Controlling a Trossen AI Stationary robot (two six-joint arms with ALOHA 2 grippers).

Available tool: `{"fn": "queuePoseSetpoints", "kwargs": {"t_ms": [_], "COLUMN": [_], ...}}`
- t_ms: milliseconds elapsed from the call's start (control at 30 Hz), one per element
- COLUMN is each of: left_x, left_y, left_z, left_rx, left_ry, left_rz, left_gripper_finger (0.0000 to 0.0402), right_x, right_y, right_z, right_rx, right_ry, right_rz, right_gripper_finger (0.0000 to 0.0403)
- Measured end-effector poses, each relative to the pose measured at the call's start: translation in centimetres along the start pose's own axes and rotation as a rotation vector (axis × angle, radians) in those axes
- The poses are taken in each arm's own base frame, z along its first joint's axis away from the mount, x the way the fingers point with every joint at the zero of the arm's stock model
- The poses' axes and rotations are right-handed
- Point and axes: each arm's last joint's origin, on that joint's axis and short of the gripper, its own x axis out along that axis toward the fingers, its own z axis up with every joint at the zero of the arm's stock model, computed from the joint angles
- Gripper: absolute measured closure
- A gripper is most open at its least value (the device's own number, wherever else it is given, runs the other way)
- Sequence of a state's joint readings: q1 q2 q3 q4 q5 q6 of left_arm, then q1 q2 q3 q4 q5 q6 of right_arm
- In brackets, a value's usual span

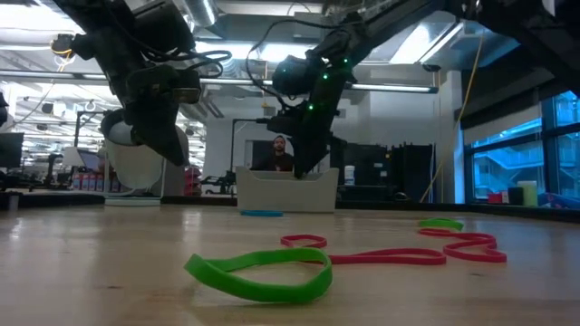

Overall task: Pick and place rubber bands into bin
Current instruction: Put the yellow rubber band into the white bin, then put the blue rubber band into the white bin

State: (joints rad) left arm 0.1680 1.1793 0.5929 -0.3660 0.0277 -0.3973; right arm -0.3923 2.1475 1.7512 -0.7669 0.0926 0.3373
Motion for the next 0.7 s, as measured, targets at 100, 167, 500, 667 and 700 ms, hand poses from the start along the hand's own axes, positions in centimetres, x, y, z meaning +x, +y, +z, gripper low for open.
{"fn": "queuePoseSetpoints", "kwargs": {"t_ms": [100, 167, 500, 667, 700], "left_x": [0.0, 0.0, 0.0, 0.0, 0.0], "left_y": [0.0, 0.0, 0.0, 0.0, 0.0], "left_z": [0.0, 0.0, 0.0, 0.1, 0.1], "left_rx": [0.0, 0.0, 0.0, -0.064, -0.074], "left_ry": [0.0, 0.0, 0.0, -0.009, -0.011], "left_rz": [0.0, 0.0, 0.0, -0.004, -0.005], "left_gripper_finger": [0.04, 0.04, 0.04, 0.0397, 0.0394], "right_x": [0.0, 0.0, -2.6, -5.5, -6.1], "right_y": [-0.3, -0.5, -1.1, -1.3, -1.5], "right_z": [0.0, 0.0, -0.2, -0.5, -0.7], "right_rx": [0.014, 0.03, 0.012, -0.013, -0.019], "right_ry": [0.008, 0.016, 0.042, 0.006, 0.004], "right_rz": [-0.006, -0.011, -0.022, -0.016, -0.02], "right_gripper_finger": [0.0334, 0.0312, 0.0228, 0.0225, 0.0227]}}
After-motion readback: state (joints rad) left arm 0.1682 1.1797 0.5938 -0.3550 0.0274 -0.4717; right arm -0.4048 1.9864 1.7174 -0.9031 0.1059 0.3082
